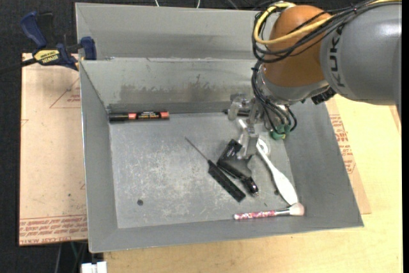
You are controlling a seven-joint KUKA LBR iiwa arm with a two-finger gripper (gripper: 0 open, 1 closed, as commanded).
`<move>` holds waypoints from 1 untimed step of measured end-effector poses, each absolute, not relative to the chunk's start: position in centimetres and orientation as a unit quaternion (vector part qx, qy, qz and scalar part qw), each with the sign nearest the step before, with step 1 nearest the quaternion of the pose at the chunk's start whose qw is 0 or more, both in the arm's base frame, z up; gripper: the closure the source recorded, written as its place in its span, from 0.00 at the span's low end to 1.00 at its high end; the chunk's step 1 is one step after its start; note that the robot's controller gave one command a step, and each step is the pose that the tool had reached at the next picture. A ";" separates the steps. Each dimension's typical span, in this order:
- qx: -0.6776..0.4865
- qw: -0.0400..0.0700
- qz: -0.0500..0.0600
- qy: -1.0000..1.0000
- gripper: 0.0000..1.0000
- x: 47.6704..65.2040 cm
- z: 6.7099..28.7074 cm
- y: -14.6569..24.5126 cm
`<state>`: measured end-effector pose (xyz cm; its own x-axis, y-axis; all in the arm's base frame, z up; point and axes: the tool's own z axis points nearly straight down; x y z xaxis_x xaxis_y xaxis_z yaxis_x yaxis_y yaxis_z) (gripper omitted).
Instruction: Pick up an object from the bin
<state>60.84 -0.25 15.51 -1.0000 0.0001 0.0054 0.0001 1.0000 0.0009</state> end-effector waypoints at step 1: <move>0.000 -0.001 0.000 -1.000 0.00 61.0 15.9 -0.3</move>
Offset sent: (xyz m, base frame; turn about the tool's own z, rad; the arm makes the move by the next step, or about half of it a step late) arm 0.0247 -0.0473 -0.0851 0.4003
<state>61.03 -0.26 15.92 -1.0000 0.0001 -0.0018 0.0001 1.0000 0.0008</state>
